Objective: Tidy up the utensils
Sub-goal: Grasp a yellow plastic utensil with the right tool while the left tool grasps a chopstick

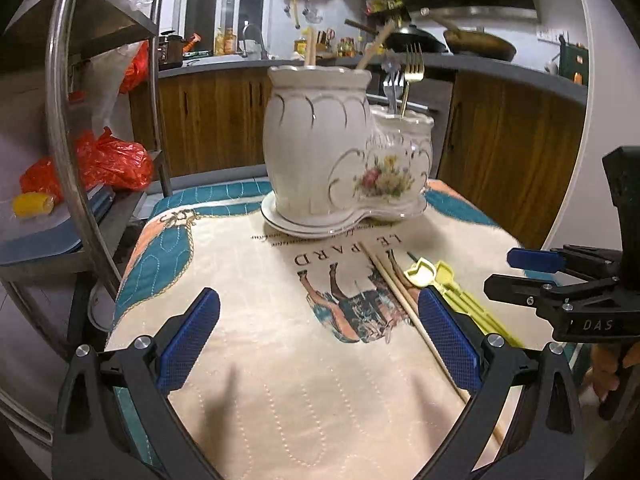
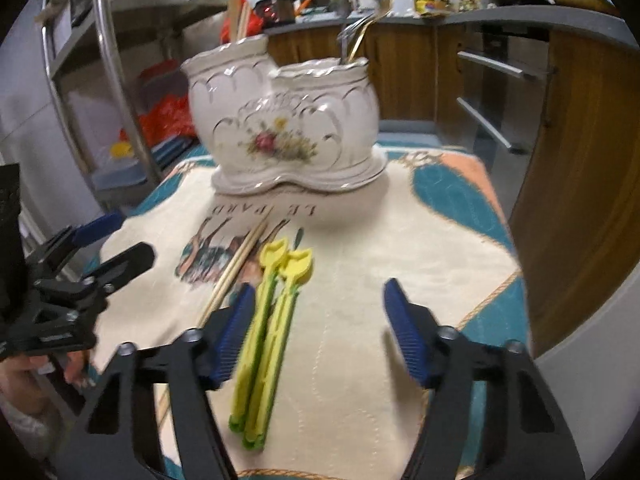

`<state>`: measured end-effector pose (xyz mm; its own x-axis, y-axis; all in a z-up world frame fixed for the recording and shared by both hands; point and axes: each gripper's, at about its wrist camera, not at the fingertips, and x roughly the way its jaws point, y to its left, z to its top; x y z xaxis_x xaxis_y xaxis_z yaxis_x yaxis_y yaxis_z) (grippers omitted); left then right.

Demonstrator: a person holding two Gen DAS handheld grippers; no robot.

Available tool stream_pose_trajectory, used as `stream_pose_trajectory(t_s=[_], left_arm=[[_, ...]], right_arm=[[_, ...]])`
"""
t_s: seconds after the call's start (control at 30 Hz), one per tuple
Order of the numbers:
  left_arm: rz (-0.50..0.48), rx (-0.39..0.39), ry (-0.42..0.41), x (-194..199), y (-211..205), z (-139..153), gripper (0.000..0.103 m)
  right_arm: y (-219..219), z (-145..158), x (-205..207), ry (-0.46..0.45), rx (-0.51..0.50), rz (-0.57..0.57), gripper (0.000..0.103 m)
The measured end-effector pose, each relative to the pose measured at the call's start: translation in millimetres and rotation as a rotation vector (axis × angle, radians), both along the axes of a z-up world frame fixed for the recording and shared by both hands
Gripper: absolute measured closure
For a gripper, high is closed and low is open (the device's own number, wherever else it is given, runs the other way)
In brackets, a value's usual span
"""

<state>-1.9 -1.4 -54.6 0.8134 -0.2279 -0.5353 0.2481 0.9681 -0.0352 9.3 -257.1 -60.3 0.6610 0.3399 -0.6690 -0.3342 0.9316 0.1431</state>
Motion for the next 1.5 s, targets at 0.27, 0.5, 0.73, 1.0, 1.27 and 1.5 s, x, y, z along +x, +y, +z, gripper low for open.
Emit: stream_pose_trajectory(t_s=[0.27,0.5,0.73,1.0,1.27,1.5], left_arm=[[-0.017,0.023,0.045,4,-5,-5,0.006],[-0.041,0.037,0.142,8,-20,-13,0.006],[-0.061,0.093,0.172,8,-35,-20,0.006],[-0.038,0.1,0.193,11,-32,-23,0.006],[0.009,0.084,0.238,16,-30,-23,0.006],[-0.037,0.141,0.244,14,-48,-23,0.023]], right_arm=[[13,-7,3,0.038,-0.045,0.05,0.07],[15,-9,7,0.044,-0.061,0.053,0.079],[8,-8,11,0.027,-0.089,0.022,0.08],[7,-8,11,0.024,-0.102,0.022,0.08],[13,-13,11,0.044,-0.115,0.058,0.08],[10,-12,11,0.04,-0.129,0.055,0.08]])
